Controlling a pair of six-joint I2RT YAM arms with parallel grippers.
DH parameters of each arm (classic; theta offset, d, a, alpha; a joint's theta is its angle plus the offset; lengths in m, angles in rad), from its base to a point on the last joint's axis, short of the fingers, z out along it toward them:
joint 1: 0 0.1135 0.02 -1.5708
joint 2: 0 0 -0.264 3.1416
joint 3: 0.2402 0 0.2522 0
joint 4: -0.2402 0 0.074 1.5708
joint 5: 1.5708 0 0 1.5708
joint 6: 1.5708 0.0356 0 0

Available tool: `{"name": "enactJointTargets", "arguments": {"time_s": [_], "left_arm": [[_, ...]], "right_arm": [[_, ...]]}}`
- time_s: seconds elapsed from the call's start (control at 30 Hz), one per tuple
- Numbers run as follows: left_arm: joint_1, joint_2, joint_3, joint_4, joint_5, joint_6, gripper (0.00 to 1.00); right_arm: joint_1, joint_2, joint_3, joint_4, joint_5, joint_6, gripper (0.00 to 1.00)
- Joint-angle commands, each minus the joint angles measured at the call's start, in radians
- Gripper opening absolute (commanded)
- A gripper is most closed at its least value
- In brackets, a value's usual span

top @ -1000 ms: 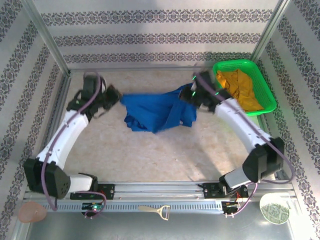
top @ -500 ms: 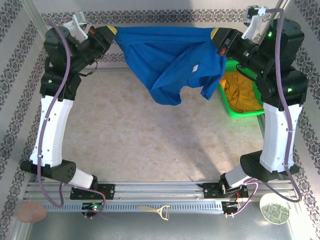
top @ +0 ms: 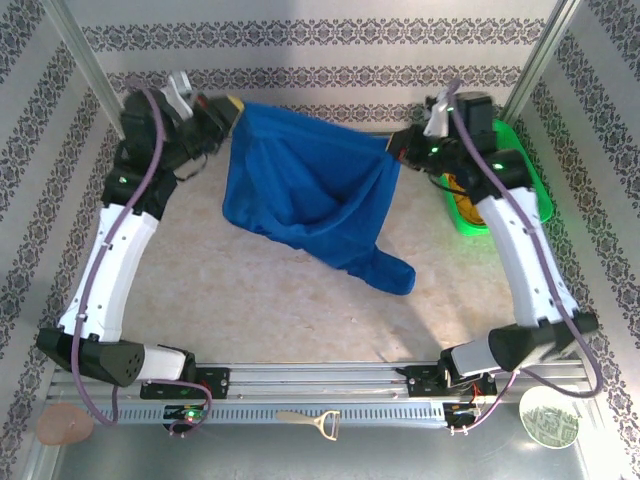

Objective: Fold the inside-out t-shirt

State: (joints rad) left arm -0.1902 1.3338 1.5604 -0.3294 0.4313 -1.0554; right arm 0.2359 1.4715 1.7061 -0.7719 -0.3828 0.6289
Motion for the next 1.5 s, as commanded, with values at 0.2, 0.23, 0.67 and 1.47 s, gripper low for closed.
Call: {"name": "enactJointTargets", "arguments": {"time_s": [0.2,0.23,0.67,1.47], "left_arm": [[0.014,-0.148,-0.653,0.104,-0.270,-0.106,0.00],[0.026,-0.136,-0.677,0.111,-0.270,-0.103,0.00],[0.083,-0.044,-0.651,0.111,-0.220,0.001,0.00],[0.094,-0.028,-0.639,0.152,-0.175,-0.012,0.00]], "right_arm": [[0.110,0.491,0.152,0.129,0.038,-0.048,0.60],[0.125,0.492,0.166,0.107,0.068,-0.064,0.63],[0.269,0.328,-0.234,0.123,0.228,-0.054,0.52],[0.300,0.536,-0.192,0.071,0.353,0.054,0.49]]}}
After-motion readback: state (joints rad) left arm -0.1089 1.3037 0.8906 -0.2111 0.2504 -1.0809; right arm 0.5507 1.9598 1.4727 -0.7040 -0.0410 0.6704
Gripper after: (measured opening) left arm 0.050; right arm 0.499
